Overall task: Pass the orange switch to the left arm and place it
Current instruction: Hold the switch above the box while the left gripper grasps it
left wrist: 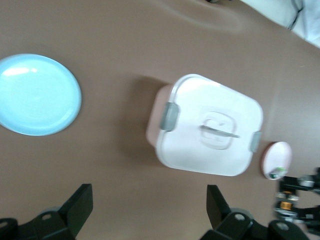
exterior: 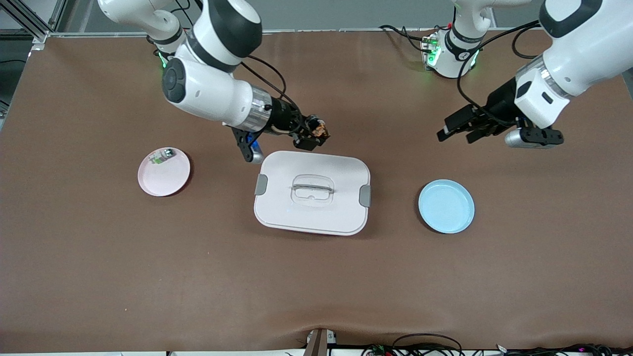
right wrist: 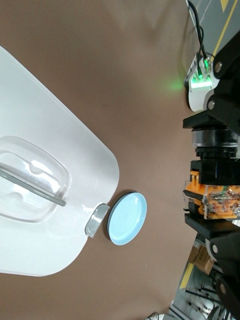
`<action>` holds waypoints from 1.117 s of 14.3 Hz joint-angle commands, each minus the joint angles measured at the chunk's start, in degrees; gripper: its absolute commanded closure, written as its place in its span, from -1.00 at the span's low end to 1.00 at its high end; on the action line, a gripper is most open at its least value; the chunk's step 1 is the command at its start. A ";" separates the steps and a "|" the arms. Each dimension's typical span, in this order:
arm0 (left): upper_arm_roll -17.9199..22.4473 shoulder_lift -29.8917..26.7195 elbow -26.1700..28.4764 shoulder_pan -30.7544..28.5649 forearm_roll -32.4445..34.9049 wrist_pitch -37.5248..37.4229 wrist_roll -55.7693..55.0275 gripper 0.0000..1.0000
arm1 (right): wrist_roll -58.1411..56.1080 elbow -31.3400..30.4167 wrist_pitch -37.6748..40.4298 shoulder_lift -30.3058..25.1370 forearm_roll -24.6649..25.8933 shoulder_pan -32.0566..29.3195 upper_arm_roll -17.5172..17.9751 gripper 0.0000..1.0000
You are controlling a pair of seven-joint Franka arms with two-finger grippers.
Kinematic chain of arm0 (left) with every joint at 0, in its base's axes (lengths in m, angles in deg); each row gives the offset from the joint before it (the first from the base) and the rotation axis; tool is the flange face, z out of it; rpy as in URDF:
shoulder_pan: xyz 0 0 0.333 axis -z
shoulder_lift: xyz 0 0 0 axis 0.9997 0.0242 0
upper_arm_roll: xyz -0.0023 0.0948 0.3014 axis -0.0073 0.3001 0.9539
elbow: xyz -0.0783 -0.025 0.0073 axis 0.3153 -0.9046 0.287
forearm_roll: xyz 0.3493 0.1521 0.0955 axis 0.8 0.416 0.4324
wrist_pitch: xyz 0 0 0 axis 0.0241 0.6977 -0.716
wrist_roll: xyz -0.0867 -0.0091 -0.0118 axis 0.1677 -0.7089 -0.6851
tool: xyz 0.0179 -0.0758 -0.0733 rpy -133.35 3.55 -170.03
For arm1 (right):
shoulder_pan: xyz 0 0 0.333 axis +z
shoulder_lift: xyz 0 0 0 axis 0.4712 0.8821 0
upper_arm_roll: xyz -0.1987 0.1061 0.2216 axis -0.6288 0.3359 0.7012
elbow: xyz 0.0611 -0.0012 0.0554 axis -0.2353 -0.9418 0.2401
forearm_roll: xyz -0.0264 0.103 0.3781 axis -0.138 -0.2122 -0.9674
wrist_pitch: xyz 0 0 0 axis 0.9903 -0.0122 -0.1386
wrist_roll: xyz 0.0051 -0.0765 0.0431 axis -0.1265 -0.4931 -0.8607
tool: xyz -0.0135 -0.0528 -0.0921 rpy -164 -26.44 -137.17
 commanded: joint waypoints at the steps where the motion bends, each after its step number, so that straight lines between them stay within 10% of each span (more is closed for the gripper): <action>1: -1.60 -0.29 2.91 -0.22 -4.51 4.05 -0.04 -1.00 | 6.56 5.18 -2.55 4.04 -0.30 2.94 -0.79 0.54; 11: -13.82 2.53 6.77 -0.31 -12.06 21.62 -0.13 -0.97 | 10.19 7.91 -4.14 7.04 -0.30 4.27 -0.79 0.54; 16: -18.75 4.19 10.47 -0.22 -12.77 29.29 0.05 -0.53 | 10.10 8.26 -4.06 7.04 -0.21 4.36 -0.79 0.53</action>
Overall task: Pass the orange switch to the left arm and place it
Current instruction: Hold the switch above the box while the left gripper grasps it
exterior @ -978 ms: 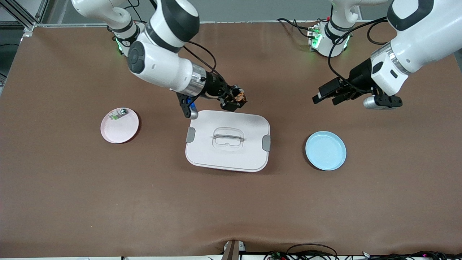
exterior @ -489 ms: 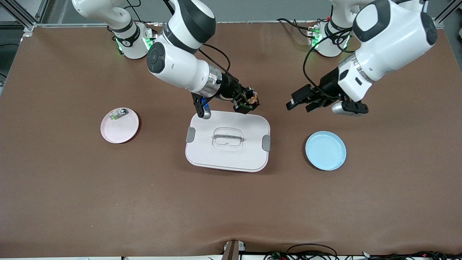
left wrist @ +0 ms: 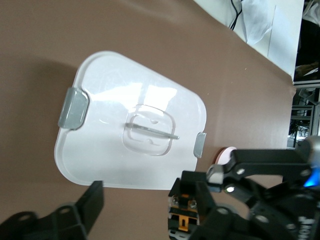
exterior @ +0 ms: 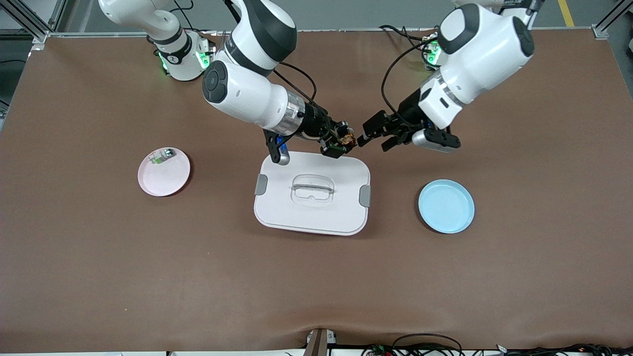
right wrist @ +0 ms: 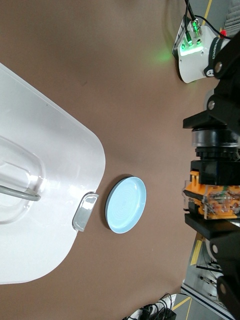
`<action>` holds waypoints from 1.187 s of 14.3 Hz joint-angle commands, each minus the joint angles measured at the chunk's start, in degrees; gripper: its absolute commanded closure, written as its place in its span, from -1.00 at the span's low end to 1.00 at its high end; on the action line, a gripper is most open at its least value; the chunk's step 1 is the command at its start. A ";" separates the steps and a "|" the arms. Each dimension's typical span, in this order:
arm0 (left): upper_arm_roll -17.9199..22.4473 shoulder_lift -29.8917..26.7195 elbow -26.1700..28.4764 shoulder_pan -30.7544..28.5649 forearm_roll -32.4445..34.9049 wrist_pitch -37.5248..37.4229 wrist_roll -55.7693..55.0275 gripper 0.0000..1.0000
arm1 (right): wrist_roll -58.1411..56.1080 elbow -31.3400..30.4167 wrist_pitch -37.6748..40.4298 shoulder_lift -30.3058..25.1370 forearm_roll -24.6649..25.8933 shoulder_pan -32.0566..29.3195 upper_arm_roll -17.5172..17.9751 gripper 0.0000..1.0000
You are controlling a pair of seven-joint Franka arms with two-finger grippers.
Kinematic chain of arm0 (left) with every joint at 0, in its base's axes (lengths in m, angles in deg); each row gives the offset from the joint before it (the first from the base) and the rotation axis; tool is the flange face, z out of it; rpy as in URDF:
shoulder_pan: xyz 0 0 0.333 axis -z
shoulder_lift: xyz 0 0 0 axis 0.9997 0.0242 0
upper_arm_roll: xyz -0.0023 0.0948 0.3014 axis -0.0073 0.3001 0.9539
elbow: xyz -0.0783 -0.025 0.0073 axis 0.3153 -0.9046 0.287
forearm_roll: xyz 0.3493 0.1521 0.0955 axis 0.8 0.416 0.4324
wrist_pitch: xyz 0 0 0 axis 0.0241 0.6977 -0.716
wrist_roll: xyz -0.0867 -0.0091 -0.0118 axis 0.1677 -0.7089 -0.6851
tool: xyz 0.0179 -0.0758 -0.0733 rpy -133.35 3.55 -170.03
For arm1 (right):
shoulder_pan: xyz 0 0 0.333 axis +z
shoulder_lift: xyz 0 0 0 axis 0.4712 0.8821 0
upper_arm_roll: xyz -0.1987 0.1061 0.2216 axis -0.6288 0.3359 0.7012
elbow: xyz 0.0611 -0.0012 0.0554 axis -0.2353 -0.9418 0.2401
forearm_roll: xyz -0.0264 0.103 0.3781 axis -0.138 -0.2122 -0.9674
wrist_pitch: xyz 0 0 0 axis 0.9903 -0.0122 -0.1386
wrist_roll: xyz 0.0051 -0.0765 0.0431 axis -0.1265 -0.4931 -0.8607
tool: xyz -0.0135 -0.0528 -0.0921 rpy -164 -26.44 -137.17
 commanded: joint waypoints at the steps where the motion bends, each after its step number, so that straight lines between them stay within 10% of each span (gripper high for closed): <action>1: -1.39 0.32 0.67 -0.23 -2.83 1.57 0.18 -0.52 | 1.00 1.83 0.36 0.78 -0.22 0.54 -0.56 0.53; 17: -2.54 -2.05 -1.26 -1.81 -3.11 0.96 0.44 -0.53 | 0.92 1.83 0.45 1.39 -0.14 0.53 -0.56 0.54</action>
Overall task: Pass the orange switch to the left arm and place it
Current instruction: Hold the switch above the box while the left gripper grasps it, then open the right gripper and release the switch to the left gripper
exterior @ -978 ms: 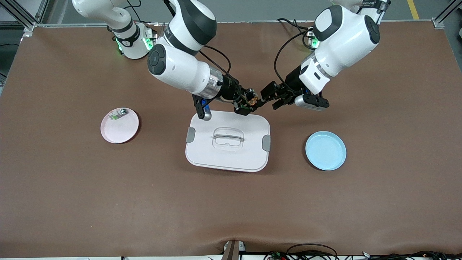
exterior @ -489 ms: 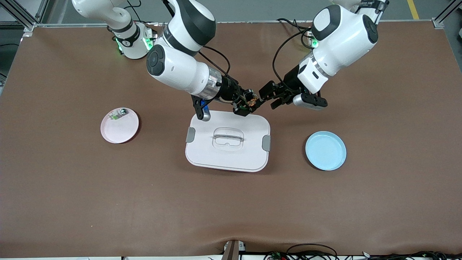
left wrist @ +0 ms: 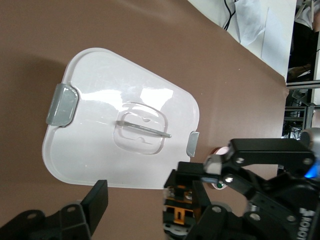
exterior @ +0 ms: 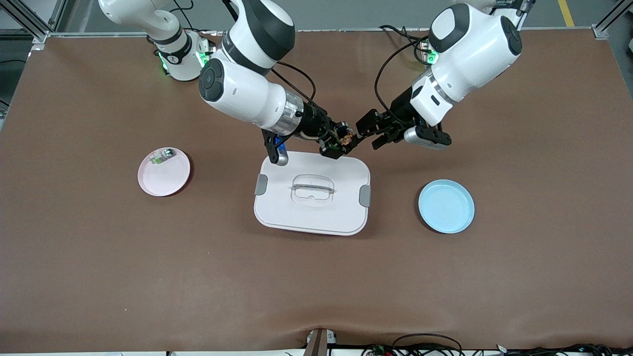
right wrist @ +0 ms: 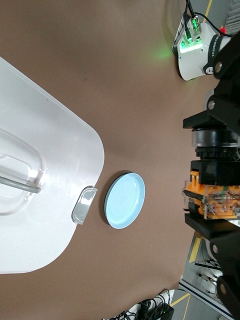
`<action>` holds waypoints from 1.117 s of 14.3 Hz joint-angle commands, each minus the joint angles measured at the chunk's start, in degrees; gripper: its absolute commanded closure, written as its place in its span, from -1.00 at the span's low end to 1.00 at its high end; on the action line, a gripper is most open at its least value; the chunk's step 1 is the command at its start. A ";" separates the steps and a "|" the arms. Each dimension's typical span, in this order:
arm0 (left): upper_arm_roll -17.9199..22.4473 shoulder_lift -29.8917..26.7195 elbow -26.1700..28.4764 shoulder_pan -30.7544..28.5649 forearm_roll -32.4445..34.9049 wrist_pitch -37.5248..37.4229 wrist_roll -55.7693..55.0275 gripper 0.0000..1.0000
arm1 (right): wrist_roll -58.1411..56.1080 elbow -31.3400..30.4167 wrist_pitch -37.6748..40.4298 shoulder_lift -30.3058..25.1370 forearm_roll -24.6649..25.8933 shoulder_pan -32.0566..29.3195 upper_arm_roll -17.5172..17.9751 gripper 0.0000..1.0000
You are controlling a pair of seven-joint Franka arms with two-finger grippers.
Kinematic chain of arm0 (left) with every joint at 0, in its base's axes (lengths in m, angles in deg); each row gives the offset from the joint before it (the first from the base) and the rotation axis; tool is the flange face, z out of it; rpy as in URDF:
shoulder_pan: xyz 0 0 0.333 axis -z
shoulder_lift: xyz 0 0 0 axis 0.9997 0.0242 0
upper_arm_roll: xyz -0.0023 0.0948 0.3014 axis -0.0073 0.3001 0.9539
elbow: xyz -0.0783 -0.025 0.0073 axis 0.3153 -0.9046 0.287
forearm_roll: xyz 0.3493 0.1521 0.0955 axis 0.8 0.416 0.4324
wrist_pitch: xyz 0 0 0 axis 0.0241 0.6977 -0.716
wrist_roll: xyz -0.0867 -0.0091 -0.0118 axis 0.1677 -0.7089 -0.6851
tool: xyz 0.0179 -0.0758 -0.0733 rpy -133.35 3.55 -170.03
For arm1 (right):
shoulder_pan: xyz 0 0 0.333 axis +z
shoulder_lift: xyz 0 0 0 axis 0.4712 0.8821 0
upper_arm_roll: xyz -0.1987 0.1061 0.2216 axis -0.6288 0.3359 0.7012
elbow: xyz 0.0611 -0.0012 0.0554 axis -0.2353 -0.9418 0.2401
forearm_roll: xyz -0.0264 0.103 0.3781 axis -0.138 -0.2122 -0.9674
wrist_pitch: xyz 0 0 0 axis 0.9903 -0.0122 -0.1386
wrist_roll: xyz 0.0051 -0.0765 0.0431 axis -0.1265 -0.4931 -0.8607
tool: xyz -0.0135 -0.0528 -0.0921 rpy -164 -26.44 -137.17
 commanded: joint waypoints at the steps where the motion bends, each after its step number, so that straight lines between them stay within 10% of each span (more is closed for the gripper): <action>1: -1.05 -1.54 -0.56 -1.53 -1.46 -0.22 0.53 -0.53 | 0.98 0.95 -0.02 1.23 -0.22 0.61 -0.14 0.54; 16: -2.45 2.59 0.23 -0.30 -0.84 0.31 3.87 -0.34 | 1.15 1.39 -0.02 1.67 -0.40 0.79 -0.14 0.53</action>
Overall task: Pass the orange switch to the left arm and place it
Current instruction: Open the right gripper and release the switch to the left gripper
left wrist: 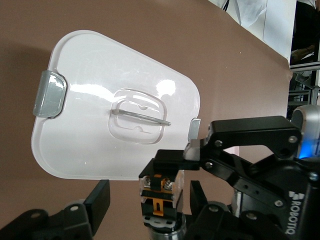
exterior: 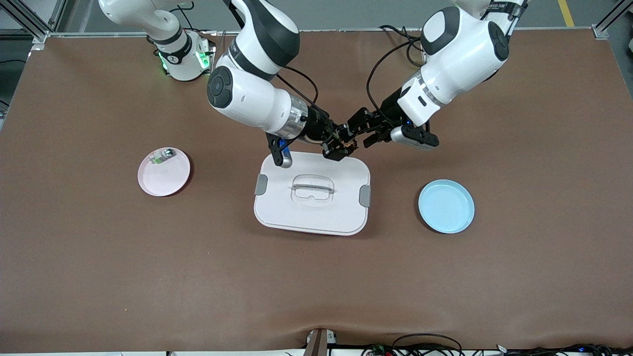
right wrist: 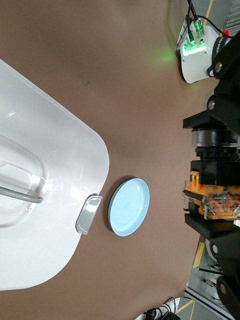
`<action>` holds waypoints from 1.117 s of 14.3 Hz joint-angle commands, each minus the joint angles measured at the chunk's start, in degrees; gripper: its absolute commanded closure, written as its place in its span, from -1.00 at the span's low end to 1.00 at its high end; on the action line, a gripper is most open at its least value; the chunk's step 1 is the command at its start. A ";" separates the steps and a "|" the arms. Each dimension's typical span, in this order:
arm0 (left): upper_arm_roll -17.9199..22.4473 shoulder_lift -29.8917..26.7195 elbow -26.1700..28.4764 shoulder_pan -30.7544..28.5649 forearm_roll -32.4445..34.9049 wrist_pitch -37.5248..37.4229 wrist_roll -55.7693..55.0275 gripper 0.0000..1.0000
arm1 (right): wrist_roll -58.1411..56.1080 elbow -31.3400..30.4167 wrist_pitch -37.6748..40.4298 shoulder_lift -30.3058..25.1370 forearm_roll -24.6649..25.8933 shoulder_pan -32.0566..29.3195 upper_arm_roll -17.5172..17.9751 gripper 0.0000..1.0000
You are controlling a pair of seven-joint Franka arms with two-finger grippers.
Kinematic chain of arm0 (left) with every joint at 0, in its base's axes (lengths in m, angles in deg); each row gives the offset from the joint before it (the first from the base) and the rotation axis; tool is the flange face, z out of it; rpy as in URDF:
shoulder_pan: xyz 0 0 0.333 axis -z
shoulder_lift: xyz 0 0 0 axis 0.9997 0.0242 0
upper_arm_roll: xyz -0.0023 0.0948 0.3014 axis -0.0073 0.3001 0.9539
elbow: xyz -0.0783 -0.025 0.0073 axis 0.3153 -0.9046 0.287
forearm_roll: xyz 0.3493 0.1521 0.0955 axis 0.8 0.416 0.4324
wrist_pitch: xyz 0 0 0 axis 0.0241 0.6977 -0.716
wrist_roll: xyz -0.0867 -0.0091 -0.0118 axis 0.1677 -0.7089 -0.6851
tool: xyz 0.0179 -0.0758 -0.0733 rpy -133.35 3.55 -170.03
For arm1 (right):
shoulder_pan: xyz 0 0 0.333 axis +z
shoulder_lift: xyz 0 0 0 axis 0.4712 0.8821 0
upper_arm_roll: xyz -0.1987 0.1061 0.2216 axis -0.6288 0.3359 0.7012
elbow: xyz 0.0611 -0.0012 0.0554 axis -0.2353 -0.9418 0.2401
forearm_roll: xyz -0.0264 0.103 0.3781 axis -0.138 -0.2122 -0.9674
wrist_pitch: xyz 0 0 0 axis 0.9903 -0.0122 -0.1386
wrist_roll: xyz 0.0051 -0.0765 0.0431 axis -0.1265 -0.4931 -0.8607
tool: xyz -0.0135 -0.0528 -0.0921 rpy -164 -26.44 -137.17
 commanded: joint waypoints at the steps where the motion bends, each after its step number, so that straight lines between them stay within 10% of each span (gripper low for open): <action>1: -0.54 0.18 -0.16 0.02 -0.83 0.39 1.16 -0.23 | 1.05 1.25 0.07 0.41 -0.39 0.52 -0.31 0.53; 5: -0.54 0.79 -0.33 1.16 -0.83 0.39 0.90 0.11 | 1.05 1.25 0.15 0.41 -0.39 0.52 -0.31 0.53; 9: -0.45 1.32 -0.60 1.25 -0.83 0.39 0.90 1.00 | 0.96 1.25 0.15 0.41 -0.39 0.52 -0.31 0.53; 13: -0.37 1.24 -0.77 0.46 -0.74 0.22 0.90 1.00 | 0.96 1.25 0.15 0.32 -0.39 0.52 -0.31 0.53; 16: -0.19 0.89 -0.86 -0.59 -0.65 -0.14 1.16 1.00 | 0.79 1.25 0.50 0.32 -0.39 0.35 -0.39 -0.13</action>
